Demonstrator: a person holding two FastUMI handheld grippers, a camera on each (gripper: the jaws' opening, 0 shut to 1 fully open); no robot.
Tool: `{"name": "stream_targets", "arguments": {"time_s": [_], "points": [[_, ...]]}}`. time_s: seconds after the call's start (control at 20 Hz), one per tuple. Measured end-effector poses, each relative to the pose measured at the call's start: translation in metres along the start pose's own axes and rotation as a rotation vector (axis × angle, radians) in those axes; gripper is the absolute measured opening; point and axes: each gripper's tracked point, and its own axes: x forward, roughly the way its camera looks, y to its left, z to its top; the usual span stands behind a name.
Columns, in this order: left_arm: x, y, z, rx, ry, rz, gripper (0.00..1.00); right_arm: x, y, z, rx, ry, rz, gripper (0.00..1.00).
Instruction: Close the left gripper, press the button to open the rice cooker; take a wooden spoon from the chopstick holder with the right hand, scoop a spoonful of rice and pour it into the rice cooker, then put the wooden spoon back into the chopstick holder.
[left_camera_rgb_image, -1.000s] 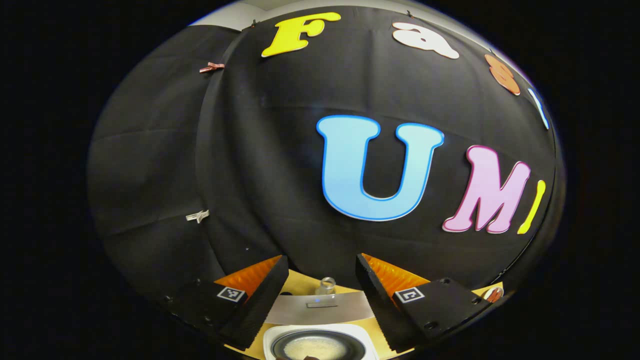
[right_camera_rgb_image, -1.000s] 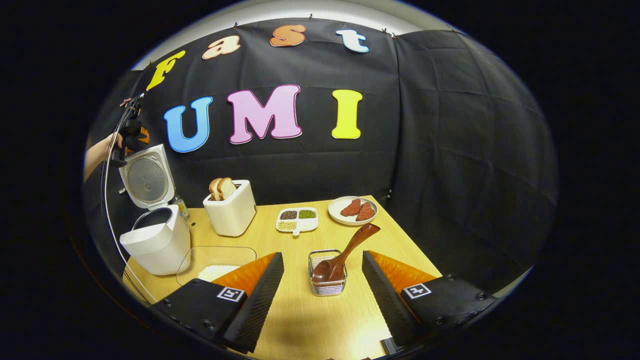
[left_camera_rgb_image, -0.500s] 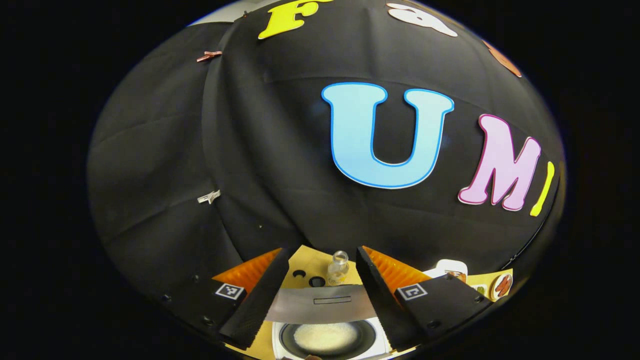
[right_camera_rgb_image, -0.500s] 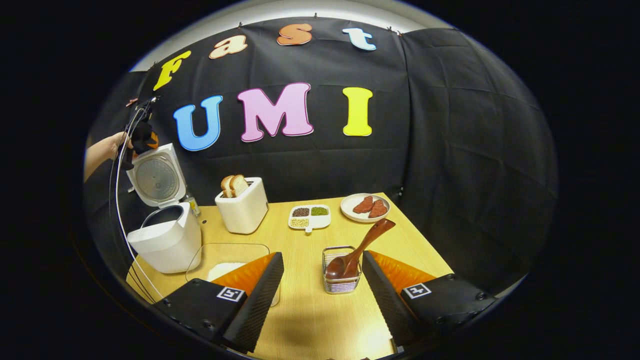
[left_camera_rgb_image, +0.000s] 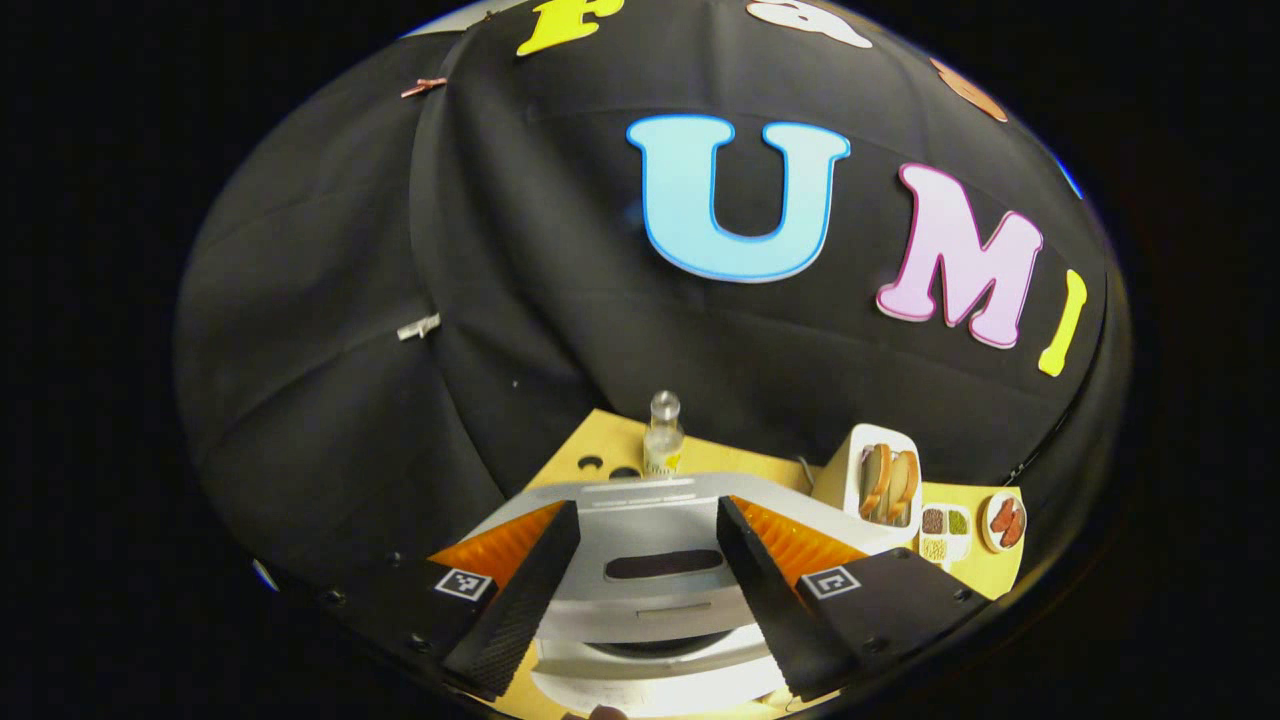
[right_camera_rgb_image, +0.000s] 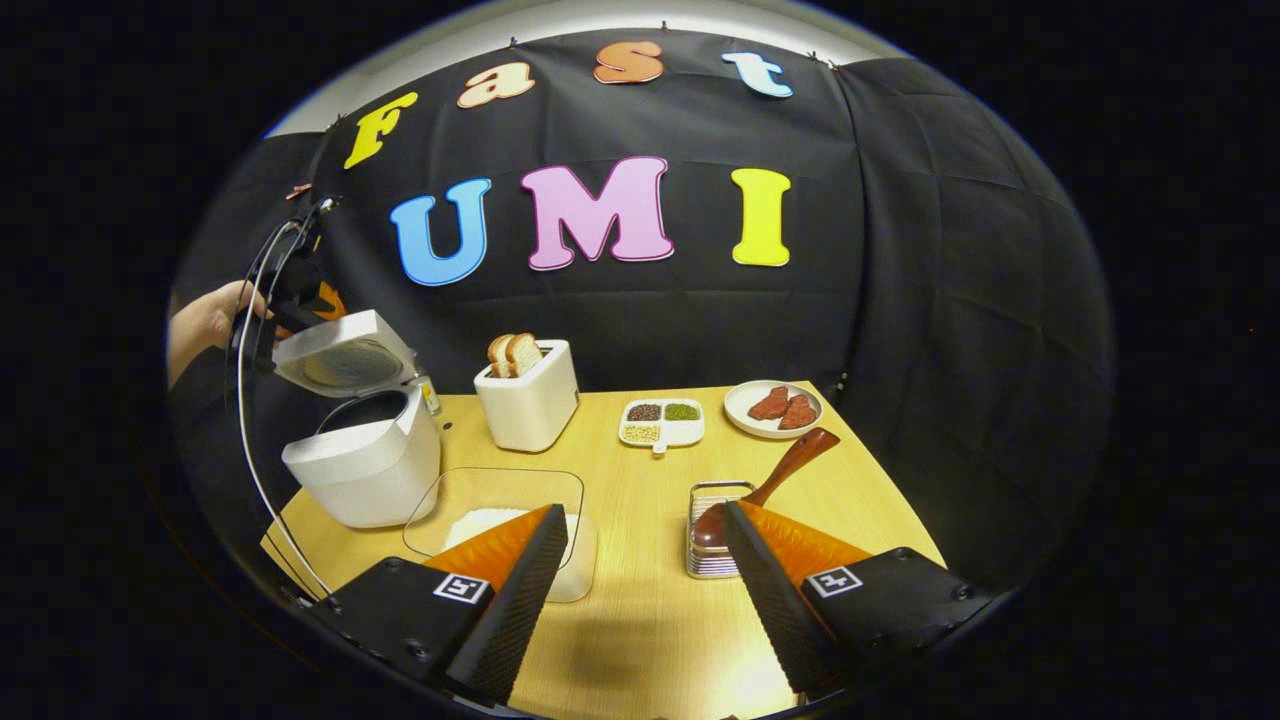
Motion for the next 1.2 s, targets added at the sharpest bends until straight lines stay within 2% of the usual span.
{"name": "stream_targets", "arguments": {"time_s": [0.25, 0.55, 0.75, 0.9, 1.2], "points": [[-0.004, -0.007, -0.049, 0.011, -0.012, 0.026, 0.98, -0.006, 0.0, -0.011, -0.02, 0.022, 0.021, 0.99], [0.002, -0.01, -0.085, 0.037, -0.074, 0.044, 0.98, -0.012, -0.015, -0.016, -0.021, 0.031, 0.003, 0.99], [0.011, -0.011, -0.115, 0.02, -0.029, 0.059, 0.99, -0.012, -0.024, -0.019, -0.011, 0.038, -0.001, 0.99], [0.013, -0.012, -0.12, 0.029, -0.048, 0.075, 0.99, -0.011, -0.028, -0.019, -0.015, 0.037, 0.005, 0.99], [0.016, -0.016, -0.124, 0.067, -0.016, 0.039, 1.0, 0.0, -0.039, -0.02, -0.02, 0.047, 0.036, 0.99]]}}
